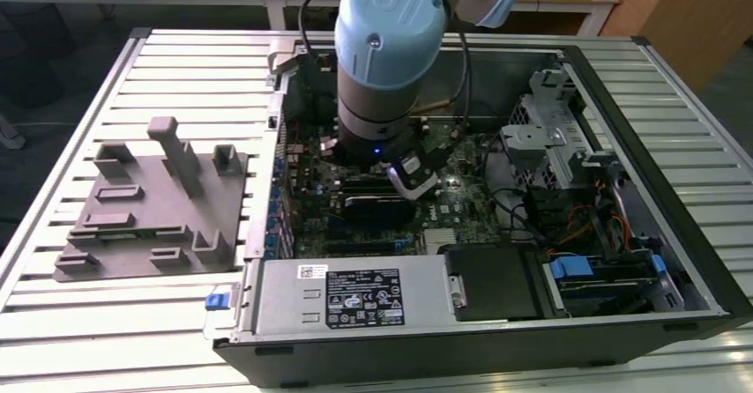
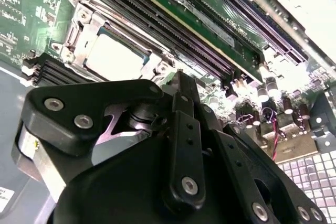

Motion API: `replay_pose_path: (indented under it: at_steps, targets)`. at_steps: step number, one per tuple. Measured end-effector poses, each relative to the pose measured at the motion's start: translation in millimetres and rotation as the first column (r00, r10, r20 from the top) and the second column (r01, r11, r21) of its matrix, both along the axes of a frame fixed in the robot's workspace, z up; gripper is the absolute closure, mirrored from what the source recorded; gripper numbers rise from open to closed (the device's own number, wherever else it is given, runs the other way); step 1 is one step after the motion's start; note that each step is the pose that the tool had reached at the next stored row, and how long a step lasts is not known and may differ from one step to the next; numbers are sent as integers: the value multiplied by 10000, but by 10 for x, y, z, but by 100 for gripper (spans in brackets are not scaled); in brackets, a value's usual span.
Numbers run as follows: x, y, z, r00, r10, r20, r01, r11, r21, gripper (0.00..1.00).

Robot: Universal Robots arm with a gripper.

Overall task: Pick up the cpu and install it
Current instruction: 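Install the second cpu locking lever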

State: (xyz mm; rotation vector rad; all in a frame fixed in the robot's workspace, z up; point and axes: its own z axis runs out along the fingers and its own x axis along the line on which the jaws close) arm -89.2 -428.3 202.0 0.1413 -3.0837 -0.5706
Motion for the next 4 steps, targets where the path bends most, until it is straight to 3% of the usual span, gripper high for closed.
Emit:
replay_pose_path:
  at_steps: [4]
  targets:
    - [0, 1, 8, 10000, 0, 2, 0, 10000, 4, 89]
